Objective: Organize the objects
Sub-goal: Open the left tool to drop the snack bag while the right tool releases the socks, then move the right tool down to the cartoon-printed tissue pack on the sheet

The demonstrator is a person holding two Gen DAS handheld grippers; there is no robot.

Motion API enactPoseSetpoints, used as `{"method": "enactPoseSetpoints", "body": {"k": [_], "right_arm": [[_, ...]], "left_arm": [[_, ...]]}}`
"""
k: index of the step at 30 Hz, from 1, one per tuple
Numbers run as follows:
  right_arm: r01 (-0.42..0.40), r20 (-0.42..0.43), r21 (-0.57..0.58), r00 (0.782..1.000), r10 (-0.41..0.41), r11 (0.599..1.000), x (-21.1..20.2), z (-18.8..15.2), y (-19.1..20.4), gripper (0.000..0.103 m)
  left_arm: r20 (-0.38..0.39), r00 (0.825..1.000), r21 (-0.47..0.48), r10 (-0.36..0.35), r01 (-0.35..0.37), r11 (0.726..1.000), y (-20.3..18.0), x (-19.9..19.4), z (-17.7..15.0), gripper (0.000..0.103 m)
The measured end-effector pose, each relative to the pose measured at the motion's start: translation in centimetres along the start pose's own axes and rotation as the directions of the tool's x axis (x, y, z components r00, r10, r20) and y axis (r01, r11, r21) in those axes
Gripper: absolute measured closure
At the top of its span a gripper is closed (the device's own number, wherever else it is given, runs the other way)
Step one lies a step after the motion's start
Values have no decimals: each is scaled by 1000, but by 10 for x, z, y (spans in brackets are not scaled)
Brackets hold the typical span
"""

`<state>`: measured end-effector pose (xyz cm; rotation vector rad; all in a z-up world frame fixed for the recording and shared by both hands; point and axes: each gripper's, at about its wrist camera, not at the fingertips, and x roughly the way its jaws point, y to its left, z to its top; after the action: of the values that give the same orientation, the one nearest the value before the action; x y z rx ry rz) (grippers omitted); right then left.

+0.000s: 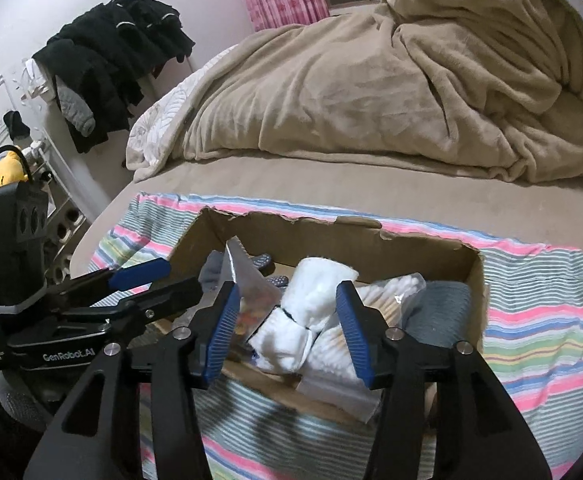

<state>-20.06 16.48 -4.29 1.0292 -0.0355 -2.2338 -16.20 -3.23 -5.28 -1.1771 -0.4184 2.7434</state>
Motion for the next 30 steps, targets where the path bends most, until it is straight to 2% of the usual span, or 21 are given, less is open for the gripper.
{"method": "enactPoseSetpoints", "body": {"k": [11,15,24,30], "right_arm": [[8,-6,-23,1000,-9,1000,-27,-19,22,49],[15,-11,-26,1000,-16,1000,-34,-26,27,45],[75,-26,-58,997,-77,995,-48,-48,40,43],[91,-41,-49,995,-93,995,-53,-63,42,36]], "left_arm": [[19,1000,-1,10,-10,1000,0,-44,-18,28],[16,1000,7,14,-14,1000,-3,-55,-26,28],[20,1000,8,10,-11,1000,-4,-76,-42,28],[5,1000,2,3,-3,1000,-4,-85,-57,27]]}}
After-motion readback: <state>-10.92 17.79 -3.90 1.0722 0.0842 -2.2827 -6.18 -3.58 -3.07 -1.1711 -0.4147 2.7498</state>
